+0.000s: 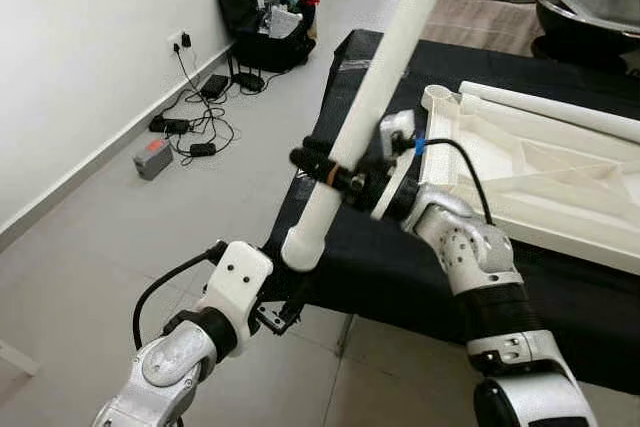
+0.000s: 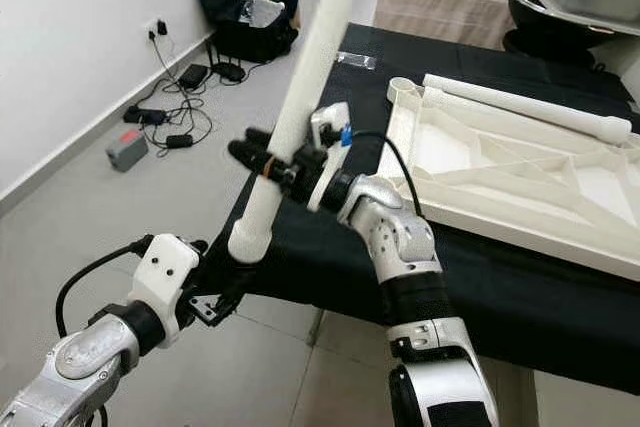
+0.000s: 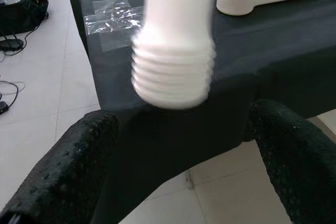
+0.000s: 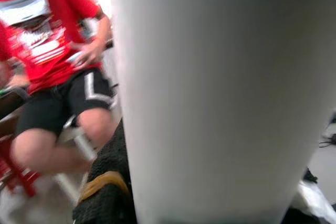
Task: Building children table
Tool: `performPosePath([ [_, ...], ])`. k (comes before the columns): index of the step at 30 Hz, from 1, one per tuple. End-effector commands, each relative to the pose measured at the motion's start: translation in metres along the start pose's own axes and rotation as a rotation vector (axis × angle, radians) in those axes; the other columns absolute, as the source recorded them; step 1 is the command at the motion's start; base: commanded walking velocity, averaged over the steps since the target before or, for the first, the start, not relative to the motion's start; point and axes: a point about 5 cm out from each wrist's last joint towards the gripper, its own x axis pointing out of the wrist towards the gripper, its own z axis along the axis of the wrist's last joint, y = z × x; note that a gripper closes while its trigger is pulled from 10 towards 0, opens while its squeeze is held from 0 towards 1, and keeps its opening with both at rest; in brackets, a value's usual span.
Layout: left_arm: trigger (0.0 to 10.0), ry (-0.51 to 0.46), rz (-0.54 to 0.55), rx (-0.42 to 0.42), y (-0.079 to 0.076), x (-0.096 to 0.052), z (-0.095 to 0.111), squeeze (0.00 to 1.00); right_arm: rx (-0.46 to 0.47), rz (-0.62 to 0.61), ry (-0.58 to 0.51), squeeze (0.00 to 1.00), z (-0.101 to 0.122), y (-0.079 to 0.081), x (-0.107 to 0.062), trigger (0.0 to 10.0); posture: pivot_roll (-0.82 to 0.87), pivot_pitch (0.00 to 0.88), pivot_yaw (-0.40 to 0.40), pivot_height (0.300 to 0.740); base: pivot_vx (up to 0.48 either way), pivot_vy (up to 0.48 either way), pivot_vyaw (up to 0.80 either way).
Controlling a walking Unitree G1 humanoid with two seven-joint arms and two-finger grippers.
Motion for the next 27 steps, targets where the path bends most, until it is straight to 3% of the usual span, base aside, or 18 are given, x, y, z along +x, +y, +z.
performPosePath([
  [1, 10.0, 0.012, -0.003, -0.011, -0.002, 0.000, -0.003, 0.00, -0.017, -0.028, -0.025, 0.00, 0.005, -0.003, -0.001, 0.0, 0.10, 0.120, -0.078, 0.740, 0.000, 0.000, 0.00],
  [6, 10.0, 0.012, 0.010, -0.043, -0.005, 0.001, -0.005, 0.00, -0.072, -0.223, -0.112, 0.00, 0.022, -0.021, -0.001, 0.0, 0.10, 0.118, -0.077, 0.740, 0.000, 0.000, 0.00],
  [8, 10.0, 0.012, 0.010, -0.043, -0.005, 0.001, -0.005, 0.00, -0.072, -0.223, -0.112, 0.00, 0.022, -0.021, -0.001, 0.0, 0.10, 0.118, -0.077, 0.740, 0.000, 0.000, 0.00],
  [12, 10.0, -0.051, 0.099, 0.020, -0.002, 0.006, 0.004, 0.00, -0.246, -0.541, -0.190, 0.00, 0.045, -0.043, -0.009, 0.0, 0.09, 0.107, -0.077, 0.740, 0.000, 0.000, 0.00],
  [14, 10.0, -0.051, 0.099, 0.020, -0.002, 0.006, 0.004, 0.00, -0.246, -0.541, -0.190, 0.00, 0.045, -0.043, -0.009, 0.0, 0.09, 0.107, -0.077, 0.740, 0.000, 0.000, 0.00],
  [15, 10.0, -0.077, 0.150, 0.023, 0.003, 0.008, 0.009, 0.00, -0.331, -0.652, -0.204, 0.00, 0.052, -0.045, -0.013, 0.0, 0.09, 0.102, -0.076, 0.740, 0.000, 0.000, 0.00],
  [16, 10.0, -0.077, 0.150, 0.023, 0.003, 0.008, 0.009, 0.00, -0.331, -0.652, -0.204, 0.00, 0.052, -0.045, -0.013, 0.0, 0.09, 0.102, -0.076, 0.740, 0.000, 0.000, 0.00],
  [17, 10.0, -0.095, 0.182, 0.026, 0.007, 0.009, 0.013, 0.00, -0.382, -0.700, -0.216, 0.00, 0.056, -0.045, -0.016, 0.7, 0.09, 0.102, -0.076, 0.740, 0.000, 0.000, 0.00],
  [20, 10.0, -0.113, 0.214, 0.026, 0.010, 0.010, 0.016, 0.00, -0.433, -0.748, -0.235, 0.00, 0.060, -0.044, -0.018, 0.7, 0.09, 0.102, -0.076, 0.740, 0.000, 0.000, 0.00],
  [21, 10.0, -0.131, 0.244, 0.039, 0.015, 0.011, 0.021, 0.00, -0.440, -0.760, -0.249, 0.00, 0.062, -0.041, -0.019, 10.0, 0.09, 0.093, -0.075, 0.740, 0.000, 0.000, 0.00],
  [25, 10.0, -0.162, 0.289, 0.063, 0.021, 0.012, 0.028, 0.00, -0.461, -0.778, -0.263, 0.00, 0.065, -0.037, -0.021, 10.0, 0.09, 0.090, -0.074, 0.740, 0.000, 0.000, -0.49],
  [27, 10.0, -0.220, 0.356, 0.084, 0.028, 0.013, 0.042, 0.00, -0.497, -0.791, -0.285, 0.00, 0.067, -0.033, -0.019, 10.0, 0.09, 0.087, -0.077, 0.740, 0.000, 0.000, -0.77],
])
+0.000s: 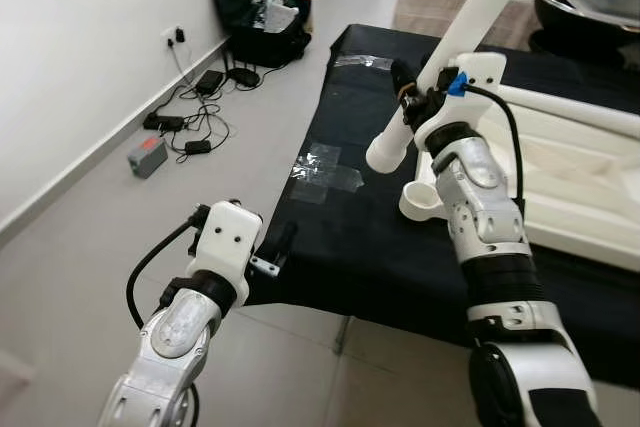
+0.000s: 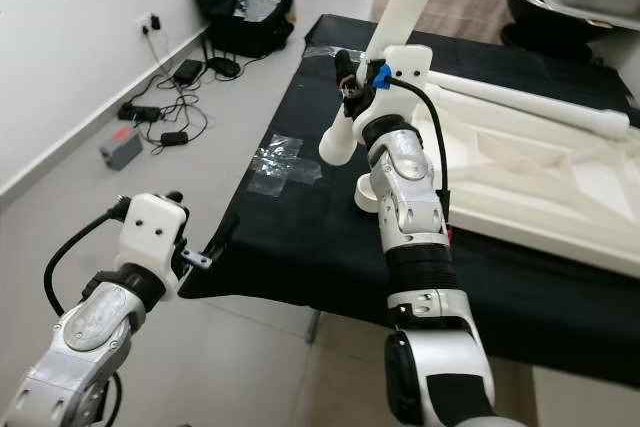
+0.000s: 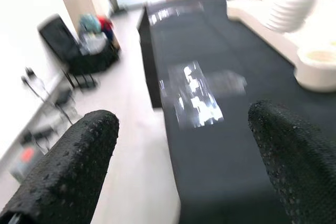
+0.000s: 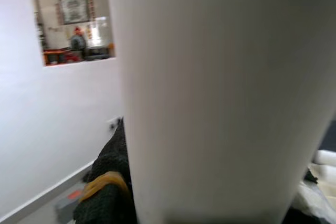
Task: Building children table
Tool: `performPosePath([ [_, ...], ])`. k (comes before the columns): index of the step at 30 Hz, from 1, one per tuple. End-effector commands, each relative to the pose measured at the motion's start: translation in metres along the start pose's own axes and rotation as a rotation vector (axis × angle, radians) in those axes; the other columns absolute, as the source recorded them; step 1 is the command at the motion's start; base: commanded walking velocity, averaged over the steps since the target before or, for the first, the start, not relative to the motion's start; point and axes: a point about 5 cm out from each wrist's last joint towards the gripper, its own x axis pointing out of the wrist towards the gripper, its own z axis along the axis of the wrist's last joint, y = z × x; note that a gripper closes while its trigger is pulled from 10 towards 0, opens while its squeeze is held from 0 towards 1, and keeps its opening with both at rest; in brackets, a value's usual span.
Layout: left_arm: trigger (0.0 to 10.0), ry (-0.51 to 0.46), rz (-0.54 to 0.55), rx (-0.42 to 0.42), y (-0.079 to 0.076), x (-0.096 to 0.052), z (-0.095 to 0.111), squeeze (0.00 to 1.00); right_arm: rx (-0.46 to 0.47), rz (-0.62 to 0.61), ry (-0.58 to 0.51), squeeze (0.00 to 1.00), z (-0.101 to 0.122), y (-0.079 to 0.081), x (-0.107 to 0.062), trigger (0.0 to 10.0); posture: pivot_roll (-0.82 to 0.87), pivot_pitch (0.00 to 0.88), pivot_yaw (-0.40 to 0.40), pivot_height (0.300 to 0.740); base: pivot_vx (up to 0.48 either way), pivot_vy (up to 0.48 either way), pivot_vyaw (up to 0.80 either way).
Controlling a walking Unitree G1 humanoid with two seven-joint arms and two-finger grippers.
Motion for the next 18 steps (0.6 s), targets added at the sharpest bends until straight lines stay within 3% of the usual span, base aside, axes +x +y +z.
performPosePath([
  [1, 10.0, -0.027, 0.032, 0.006, 0.001, 0.003, 0.005, 0.00, -0.032, -0.021, -0.030, 0.00, 0.003, -0.002, -0.002, 10.0, 0.09, 0.087, -0.077, 0.740, 0.000, 0.000, -0.77],
  [11, 10.0, -0.090, 0.115, 0.030, 0.012, 0.010, 0.017, 0.00, -0.044, -0.002, -0.073, 0.00, 0.007, 0.015, -0.004, 10.0, 0.09, 0.070, -0.079, 0.740, 0.000, 0.000, -0.08],
  [18, 10.0, -0.098, 0.119, 0.041, 0.014, 0.012, 0.019, 0.00, -0.048, -0.009, -0.067, 0.00, 0.007, 0.017, -0.003, 10.0, 0.09, 0.076, -0.083, 0.740, 0.000, 0.000, 0.00],
])
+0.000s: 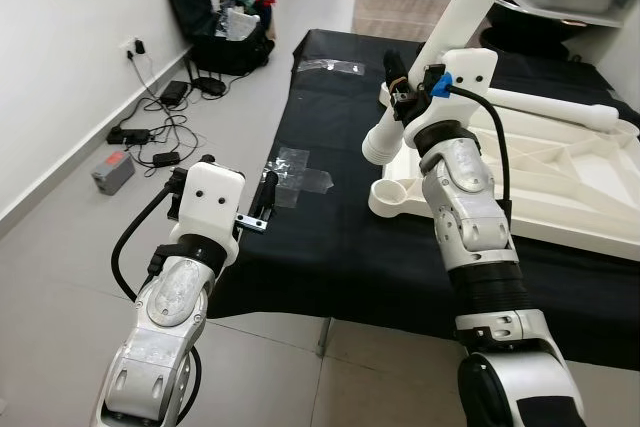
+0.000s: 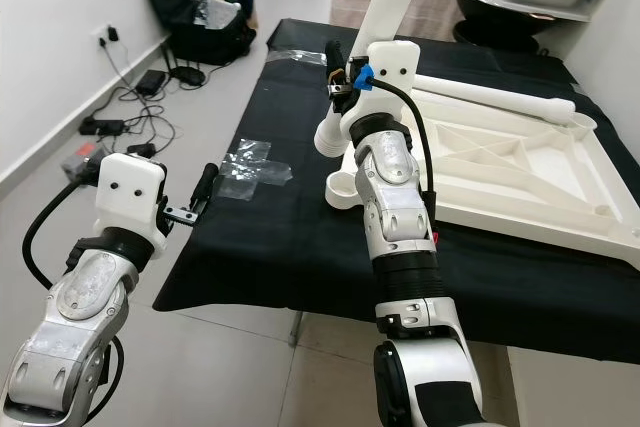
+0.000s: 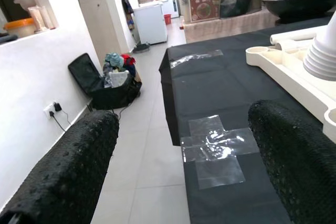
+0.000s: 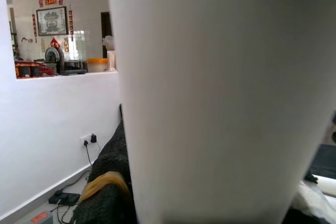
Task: Building children table
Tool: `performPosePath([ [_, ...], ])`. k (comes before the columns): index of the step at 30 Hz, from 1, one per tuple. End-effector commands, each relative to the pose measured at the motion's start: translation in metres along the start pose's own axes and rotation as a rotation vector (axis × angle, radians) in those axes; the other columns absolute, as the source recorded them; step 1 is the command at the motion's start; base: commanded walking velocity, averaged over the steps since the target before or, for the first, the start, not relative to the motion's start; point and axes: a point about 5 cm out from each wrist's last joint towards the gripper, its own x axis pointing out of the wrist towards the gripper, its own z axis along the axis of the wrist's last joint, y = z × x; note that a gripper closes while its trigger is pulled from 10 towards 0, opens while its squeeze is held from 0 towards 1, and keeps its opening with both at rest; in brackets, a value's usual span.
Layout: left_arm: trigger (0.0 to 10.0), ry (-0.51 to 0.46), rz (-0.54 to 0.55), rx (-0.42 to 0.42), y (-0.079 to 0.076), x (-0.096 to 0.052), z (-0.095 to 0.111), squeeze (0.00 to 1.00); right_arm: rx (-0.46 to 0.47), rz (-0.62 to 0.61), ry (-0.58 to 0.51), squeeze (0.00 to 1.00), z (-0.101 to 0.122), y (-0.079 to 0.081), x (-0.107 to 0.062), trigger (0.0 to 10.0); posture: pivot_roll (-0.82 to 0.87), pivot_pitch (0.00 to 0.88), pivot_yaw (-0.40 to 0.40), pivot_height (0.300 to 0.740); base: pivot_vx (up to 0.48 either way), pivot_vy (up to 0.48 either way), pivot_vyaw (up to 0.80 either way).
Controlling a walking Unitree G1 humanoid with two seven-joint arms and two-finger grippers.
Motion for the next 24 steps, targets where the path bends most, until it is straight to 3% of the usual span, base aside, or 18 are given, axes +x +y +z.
performPosePath([
  [1, 10.0, -0.004, 0.000, 0.005, -0.0004, 0.0017, -0.0002, 0.00, -0.002, -0.016, -0.018, 0.00, 0.0028, -0.0022, -0.0010, 10.0, 0.09, 0.077, -0.082, 0.740, 0.000, 0.000, 0.00],
  [24, 10.0, 0.012, -0.004, -0.002, -0.0024, 0.0033, -0.0049, 0.00, 0.059, -0.012, 0.019, 0.00, -0.0023, 0.0015, -0.0051, 10.0, 0.09, 0.088, -0.079, 0.740, 0.245, 0.000, 0.00],
])
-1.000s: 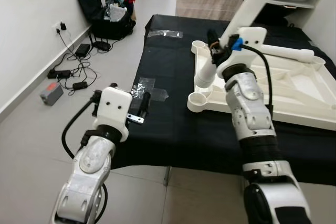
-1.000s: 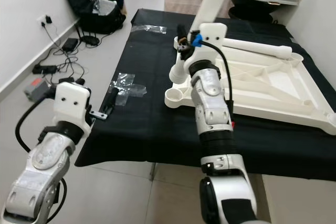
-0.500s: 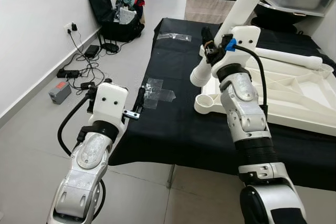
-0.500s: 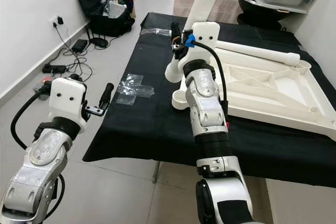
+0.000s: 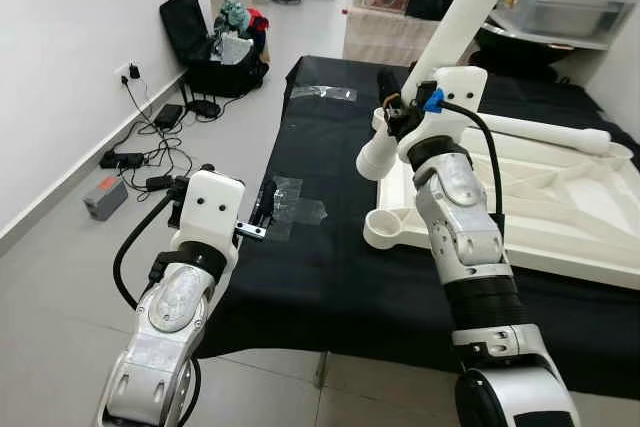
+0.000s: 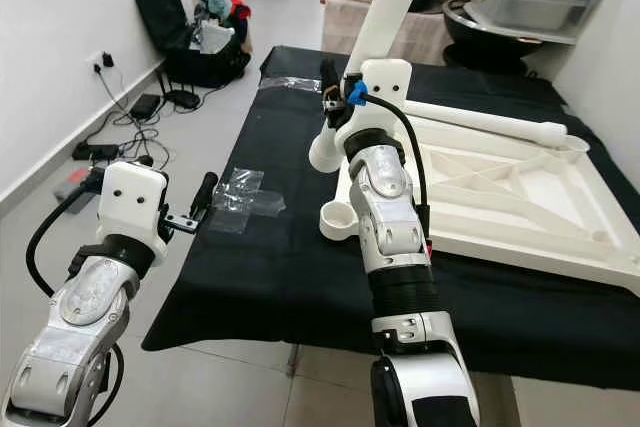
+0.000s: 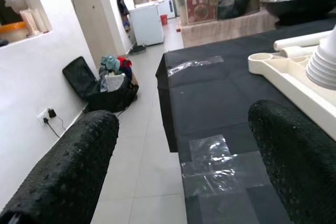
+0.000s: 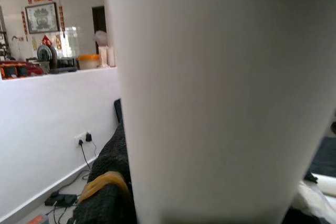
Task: Building children table
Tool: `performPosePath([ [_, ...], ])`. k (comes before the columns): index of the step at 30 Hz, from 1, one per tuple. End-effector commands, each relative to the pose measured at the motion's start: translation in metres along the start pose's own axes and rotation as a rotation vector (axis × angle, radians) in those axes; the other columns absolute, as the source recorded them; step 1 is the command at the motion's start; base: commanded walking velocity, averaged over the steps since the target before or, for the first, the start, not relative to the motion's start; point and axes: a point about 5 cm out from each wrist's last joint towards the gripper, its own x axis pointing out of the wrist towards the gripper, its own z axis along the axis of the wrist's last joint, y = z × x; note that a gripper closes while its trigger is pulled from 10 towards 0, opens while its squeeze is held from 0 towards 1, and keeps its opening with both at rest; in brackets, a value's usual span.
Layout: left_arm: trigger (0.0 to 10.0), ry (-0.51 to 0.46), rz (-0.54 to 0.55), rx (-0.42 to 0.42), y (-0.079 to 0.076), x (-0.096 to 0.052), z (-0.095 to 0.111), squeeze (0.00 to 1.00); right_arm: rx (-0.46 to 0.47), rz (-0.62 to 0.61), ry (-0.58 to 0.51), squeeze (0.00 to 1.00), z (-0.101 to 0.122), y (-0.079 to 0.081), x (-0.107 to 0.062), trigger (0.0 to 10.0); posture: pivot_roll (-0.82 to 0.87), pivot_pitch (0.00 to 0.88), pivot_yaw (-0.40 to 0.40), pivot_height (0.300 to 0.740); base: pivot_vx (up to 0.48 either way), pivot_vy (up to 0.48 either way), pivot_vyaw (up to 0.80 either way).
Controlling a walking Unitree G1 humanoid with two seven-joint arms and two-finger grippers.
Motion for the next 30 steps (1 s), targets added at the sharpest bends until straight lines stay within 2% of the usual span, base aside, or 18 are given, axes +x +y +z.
performPosePath([
  [1, 10.0, 0.006, -0.004, 0.005, -0.0010, 0.0002, -0.0021, 0.00, 0.018, -0.003, -0.013, 0.00, 0.0033, -0.0005, -0.0006, 10.0, 0.09, 0.088, -0.079, 0.740, 0.262, 0.000, 0.00],
  [13, 10.0, 0.018, 0.013, -0.011, 0.0007, 0.0012, -0.0036, 0.00, 0.024, -0.009, -0.013, 0.00, 0.0038, -0.0018, -0.0006, 10.0, 0.09, 0.090, -0.080, 0.740, 0.252, 0.000, 0.00],
  [20, 10.0, 0.018, 0.028, -0.009, 0.0041, 0.0025, -0.0034, 0.00, 0.020, -0.006, -0.010, 0.00, 0.0041, -0.0023, 0.0003, 10.0, 0.09, 0.094, -0.079, 0.740, 0.000, 0.000, 0.00],
  [30, 10.0, 0.015, 0.025, -0.009, 0.0025, 0.0025, -0.0030, 0.00, 0.014, -0.004, 0.016, 0.00, -0.0026, -0.0027, -0.0074, 10.0, 0.09, 0.093, -0.078, 0.740, 0.265, 0.000, 0.00],
])
